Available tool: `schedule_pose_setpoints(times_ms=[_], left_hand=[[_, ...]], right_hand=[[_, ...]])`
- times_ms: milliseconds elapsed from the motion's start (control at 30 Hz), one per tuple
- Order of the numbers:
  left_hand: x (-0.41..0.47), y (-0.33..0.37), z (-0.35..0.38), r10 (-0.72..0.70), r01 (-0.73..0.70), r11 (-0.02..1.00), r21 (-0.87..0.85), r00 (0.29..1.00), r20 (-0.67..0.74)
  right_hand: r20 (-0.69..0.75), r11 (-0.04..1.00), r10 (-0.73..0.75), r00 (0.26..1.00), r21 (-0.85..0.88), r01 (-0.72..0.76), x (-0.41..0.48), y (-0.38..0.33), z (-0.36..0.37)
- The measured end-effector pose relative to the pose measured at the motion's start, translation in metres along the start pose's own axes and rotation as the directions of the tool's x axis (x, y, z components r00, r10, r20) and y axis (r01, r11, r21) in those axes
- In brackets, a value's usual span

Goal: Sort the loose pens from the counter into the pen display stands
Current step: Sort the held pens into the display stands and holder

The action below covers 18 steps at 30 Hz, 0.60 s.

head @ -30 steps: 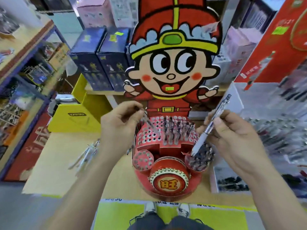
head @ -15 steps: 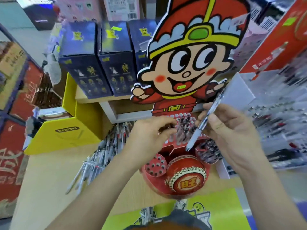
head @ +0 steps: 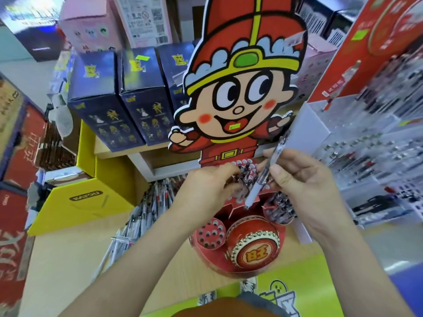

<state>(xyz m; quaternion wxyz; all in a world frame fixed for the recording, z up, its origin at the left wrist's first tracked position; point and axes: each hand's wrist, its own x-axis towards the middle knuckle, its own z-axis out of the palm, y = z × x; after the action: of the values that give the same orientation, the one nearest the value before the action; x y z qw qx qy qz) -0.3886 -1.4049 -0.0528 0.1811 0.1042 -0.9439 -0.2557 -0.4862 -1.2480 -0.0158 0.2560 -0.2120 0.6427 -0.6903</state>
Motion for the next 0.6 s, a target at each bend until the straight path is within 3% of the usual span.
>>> schedule_pose_setpoints(times_ms=[100, 267, 333, 433, 600], left_hand=[[0.001, 0.000, -0.003, 0.010, -0.011, 1.000, 0.023, 1.000, 0.027], [-0.001, 0.006, -0.017, -0.094, 0.103, 0.994, -0.035, 0.977, 0.190], [-0.004, 0.009, -0.027, -0.160, 0.173, 0.982, -0.078, 0.975, 0.152], [-0.005, 0.024, -0.046, -0.212, 0.187, 0.916, -0.355, 0.977, -0.032], [0.007, 0.042, -0.061, -0.160, 0.185, 0.766, -0.616, 0.983, 0.096]], right_hand=[[-0.030, 1.000, 0.007, 1.000, 0.009, -0.006, 0.001, -0.003, -0.001], [0.010, 1.000, 0.024, 1.000, -0.015, -0.024, 0.002, 0.001, -0.001], [0.052, 0.999, 0.032, 0.998, -0.033, -0.031, 0.000, 0.001, -0.002], [0.162, 0.998, 0.050, 0.985, -0.057, -0.041, -0.002, -0.001, -0.002], [0.349, 0.998, 0.060, 0.935, -0.029, -0.053, -0.005, -0.007, 0.005]])
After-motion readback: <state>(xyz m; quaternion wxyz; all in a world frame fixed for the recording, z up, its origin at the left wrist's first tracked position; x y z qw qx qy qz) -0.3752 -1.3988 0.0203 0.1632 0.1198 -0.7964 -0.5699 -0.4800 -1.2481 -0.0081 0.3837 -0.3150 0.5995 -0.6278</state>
